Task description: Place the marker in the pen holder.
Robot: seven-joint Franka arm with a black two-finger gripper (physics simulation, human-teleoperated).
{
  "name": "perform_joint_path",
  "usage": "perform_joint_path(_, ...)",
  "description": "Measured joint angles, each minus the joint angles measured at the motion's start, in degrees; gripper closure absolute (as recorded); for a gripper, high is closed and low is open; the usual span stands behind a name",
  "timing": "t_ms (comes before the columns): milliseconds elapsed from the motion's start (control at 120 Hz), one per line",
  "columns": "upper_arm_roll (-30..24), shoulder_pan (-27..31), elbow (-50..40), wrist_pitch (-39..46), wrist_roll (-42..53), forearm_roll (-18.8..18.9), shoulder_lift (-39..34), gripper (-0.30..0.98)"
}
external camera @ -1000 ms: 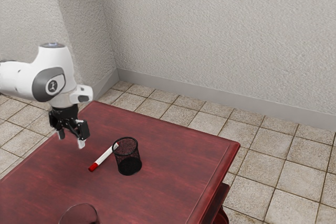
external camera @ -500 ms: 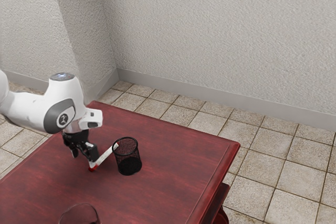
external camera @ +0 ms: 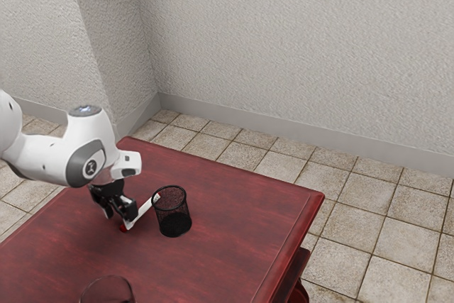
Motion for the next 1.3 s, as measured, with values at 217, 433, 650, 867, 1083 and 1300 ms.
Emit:
perform_joint_path(217,0.0,0.0,0.2,0.6,0.3,-1.8,0.6,0.36)
perform_joint_path(433,-0.2,0.0,1.2,0.9,0.6,-2.2,1.8,0.5)
perform_joint_path(650,-0.3,-0.1,1.3,1.0,0.7,-2.2,1.8,0.67)
perform_joint_path(867,-0.3,-0.2,1.6,1.2,-0.3,-1.4,0.8,0.77)
perform_joint_path(1083,-0.5,-0.4,6.3,-6.3,-1.7,0.0,-10.5,0.79)
perform_joint_path(1300,-2.0,-3.9,20.9,-27.1,-4.3,6.7,-10.9,0.79)
